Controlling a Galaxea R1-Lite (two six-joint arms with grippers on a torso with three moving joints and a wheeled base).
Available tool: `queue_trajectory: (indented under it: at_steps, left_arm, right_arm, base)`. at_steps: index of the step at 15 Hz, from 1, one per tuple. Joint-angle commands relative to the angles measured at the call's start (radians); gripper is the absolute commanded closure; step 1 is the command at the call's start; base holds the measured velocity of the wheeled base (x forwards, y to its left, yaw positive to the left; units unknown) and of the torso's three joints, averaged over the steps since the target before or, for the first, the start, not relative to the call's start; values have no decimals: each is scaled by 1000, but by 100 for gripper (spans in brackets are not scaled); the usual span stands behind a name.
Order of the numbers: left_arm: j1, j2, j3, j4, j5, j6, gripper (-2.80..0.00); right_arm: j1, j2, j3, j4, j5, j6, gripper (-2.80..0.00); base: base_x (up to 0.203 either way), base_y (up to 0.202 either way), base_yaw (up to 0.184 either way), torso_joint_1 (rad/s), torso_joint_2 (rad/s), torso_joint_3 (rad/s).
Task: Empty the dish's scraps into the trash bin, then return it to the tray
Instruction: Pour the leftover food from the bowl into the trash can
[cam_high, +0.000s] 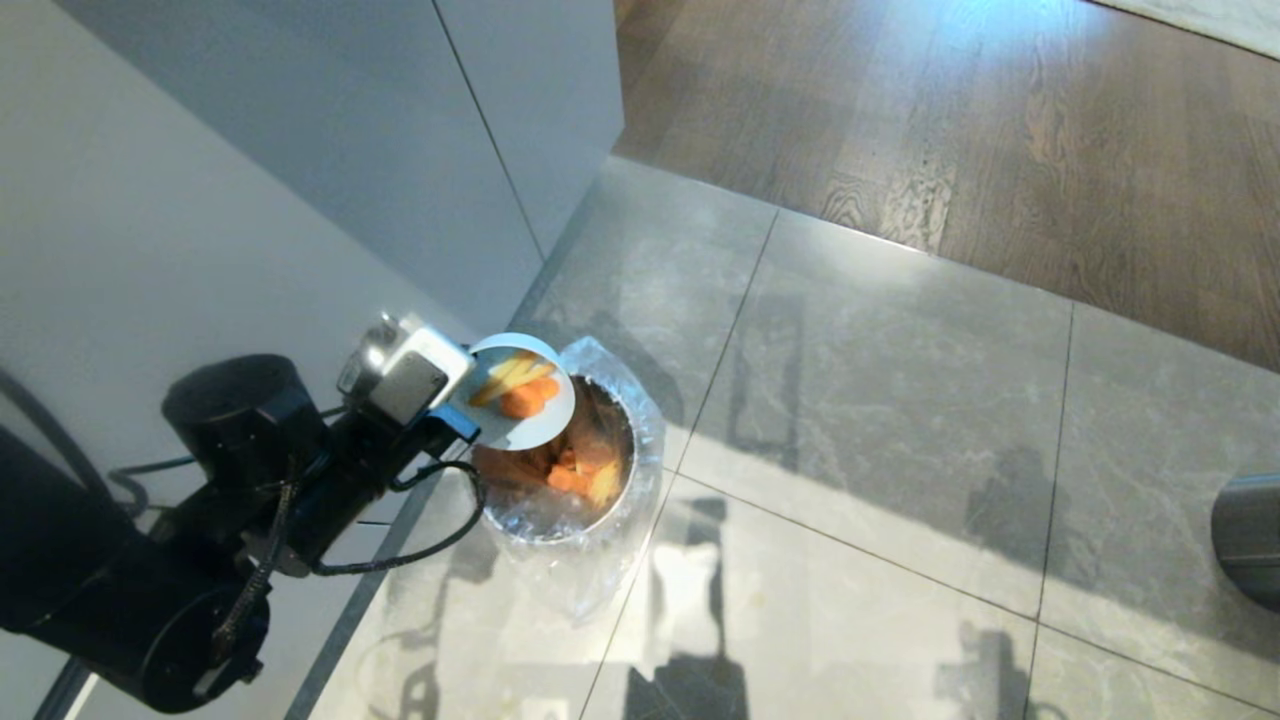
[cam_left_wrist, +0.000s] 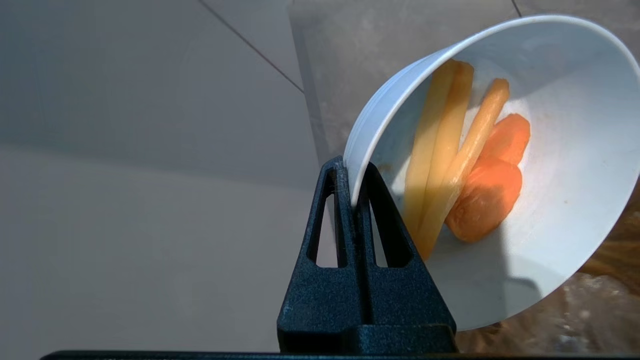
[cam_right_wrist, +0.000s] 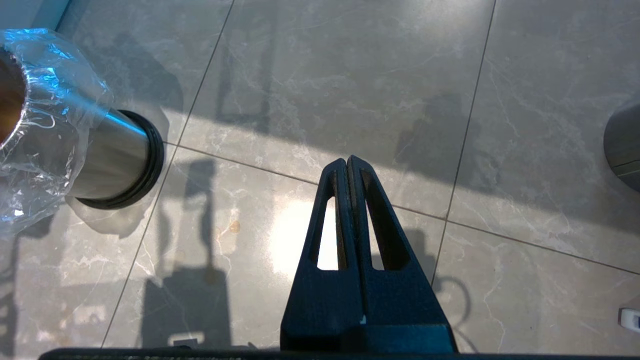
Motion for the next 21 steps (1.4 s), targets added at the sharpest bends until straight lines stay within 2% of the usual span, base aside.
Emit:
queue_trajectory:
  at_steps: [1,3,7,10,12,14,16,19,20,21]
  left_arm:
    - [-21,-17,-17,-6,0,40,0]
    - [-32,-26,-24,-1,-1,116,0]
    - [-39,-35,-81,25,-3,420,0]
    - [-69,-42,-26,21,-3,588,0]
    - [-80,-50,22,23,1,682,0]
    - [-97,-67,29,34,1,720,0]
    - [-106,-67,35,86,6,835,0]
    - [-139,-69,-59,77,24,844,0]
    - [-144,-77,-71,45,38,802,0]
    - [-147,-90,-64,27,51,731,0]
  right_arm:
    - [0,0,-1,0,-1,0,0]
    - [0,0,-1,0,-1,0,0]
    - [0,0,-1,0,-1,0,0]
    - [0,0,-1,0,-1,0,0]
    - [0,0,-1,0,-1,0,0]
    - [0,0,0,0,-1,0,0]
    - [0,0,-1,0,-1,0,0]
    - [0,0,1,0,-1,0,0]
    - [0,0,1,0,-1,0,0]
    - [0,0,-1,0,-1,0,0]
  base:
    - [0,0,0,0,0,0]
    - [0,0,0,0,0,0]
    - [0,0,0,0,0,0]
    - [0,0,0,0,0,0]
    - [0,0,0,0,0,0]
    - [0,0,0,0,0,0]
    - [0,0,0,0,0,0]
    - [0,0,0,0,0,0]
    - [0,0,0,0,0,0]
    - [0,0,0,0,0,0]
